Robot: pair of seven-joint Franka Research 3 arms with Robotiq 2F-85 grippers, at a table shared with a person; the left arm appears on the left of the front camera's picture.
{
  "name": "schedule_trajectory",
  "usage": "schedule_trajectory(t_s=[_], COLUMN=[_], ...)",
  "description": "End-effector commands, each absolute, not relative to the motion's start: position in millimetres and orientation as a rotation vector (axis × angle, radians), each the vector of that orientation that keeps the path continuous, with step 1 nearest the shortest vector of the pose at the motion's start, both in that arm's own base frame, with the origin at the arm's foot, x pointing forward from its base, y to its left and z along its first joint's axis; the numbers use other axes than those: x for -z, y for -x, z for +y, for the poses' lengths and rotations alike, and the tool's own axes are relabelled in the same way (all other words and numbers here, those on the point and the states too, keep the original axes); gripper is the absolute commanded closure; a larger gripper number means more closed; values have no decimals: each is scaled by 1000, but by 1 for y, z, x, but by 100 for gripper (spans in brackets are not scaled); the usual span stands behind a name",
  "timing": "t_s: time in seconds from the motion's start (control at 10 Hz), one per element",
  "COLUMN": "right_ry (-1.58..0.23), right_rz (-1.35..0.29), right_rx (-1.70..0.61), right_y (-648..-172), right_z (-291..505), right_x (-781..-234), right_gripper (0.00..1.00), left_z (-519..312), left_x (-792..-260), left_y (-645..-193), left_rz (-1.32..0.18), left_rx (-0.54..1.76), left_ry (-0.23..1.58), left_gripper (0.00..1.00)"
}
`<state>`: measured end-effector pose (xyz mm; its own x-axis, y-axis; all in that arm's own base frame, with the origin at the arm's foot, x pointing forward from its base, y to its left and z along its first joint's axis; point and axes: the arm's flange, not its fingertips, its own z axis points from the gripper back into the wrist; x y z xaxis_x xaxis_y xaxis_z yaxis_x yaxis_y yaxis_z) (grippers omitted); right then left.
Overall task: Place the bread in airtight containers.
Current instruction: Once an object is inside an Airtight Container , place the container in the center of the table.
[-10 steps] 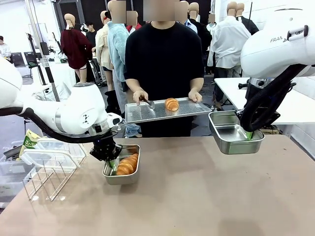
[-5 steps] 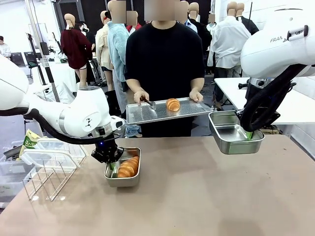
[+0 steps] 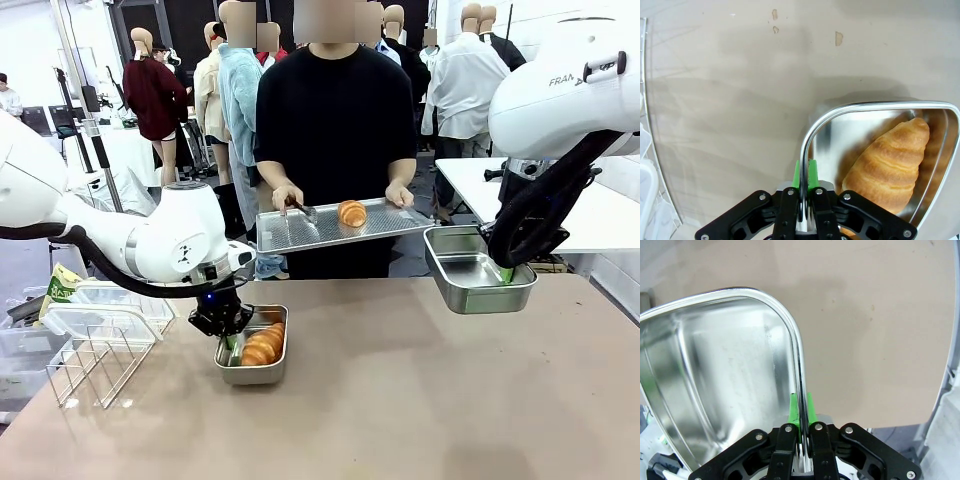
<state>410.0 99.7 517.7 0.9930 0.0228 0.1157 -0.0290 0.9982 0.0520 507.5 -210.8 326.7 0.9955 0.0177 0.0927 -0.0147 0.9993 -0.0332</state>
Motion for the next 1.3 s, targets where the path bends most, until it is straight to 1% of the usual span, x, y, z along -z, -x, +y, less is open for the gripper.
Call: schedule_trajectory(t_s=[0.0,0.1,0.2,0.6,0.7,1.2], right_ry=[-54,-54,-54,-54,-54,-54], right_rz=[-122,-122,-122,-122,-122,-122], right_rx=[-23,-23,-23,-23,-23,-23], right_y=[-407,-407,-407,-407,-407,-407], right_z=[98,98,98,98,98,98], right_x=[-517,-517,-517,-517,-517,-517], right_gripper=[100,100,100,100,100,100], left_z=[-215,-214,-214,-212,-212,-212], left_x=[-326,-326,-326,-327,-330,-333], left_y=[-513,-514,-514,-514,-514,-512], left_rz=[-118,-113,-114,-120,-126,-112], left_rx=[-46,-51,-57,-57,-54,-26], left_ry=[10,16,22,7,2,-3], left_gripper=[100,100,88,12,0,0])
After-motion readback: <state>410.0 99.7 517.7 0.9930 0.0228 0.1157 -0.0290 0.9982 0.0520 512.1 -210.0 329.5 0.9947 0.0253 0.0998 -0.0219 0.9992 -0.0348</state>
